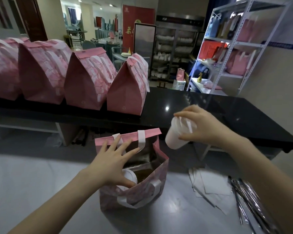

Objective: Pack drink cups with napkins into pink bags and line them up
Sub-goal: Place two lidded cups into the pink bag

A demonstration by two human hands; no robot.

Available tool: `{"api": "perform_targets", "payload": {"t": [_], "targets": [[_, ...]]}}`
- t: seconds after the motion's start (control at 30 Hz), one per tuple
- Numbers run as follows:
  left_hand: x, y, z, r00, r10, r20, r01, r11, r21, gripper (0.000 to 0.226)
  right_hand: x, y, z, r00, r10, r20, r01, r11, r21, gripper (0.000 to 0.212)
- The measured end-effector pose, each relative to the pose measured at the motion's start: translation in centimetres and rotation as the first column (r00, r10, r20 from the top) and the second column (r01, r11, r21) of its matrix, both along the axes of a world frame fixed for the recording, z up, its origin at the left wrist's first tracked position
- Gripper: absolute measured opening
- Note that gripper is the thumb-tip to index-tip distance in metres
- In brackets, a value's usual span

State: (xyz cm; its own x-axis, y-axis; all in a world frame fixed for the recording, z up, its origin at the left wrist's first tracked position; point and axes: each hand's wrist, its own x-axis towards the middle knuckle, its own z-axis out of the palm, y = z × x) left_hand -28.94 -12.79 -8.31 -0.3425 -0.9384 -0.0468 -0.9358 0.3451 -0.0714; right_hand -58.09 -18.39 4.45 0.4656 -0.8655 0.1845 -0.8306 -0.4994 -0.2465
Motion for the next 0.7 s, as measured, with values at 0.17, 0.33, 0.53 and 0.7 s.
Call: {"api": "perform_targets", "payload": {"t": [0.17,0.33,0.53,0.7], "targets": [[0.5,0.0,-0.1,0.999,0.020,-0.030,-0.020,1.000,0.000,0.117,4.6,3.0,2.9,0.985,0.170,0.023,-0.170,0.985,-0.022,0.069],[1.0,0.0,-0.1,0.995,0.041,-0.088,-0.042,0.999,-0.013,0.124,8.5,4.2,-1.5,0.949,0.290,-0.125,-0.283,0.957,0.070,0.069],[1.8,0.9,0.1,0.992,0.018,-0.121,-0.017,1.000,0.011,0.126,6.5,3.6,-5.9,0.941,0.251,-0.226,-0.234,0.967,0.097,0.071],[0.9,2.6,0.1,0.991,-0.023,-0.128,0.023,1.000,-0.002,0.134,4.7,4.0,-6.0,0.906,0.197,-0.373,-0.197,0.980,0.040,0.072]]}}
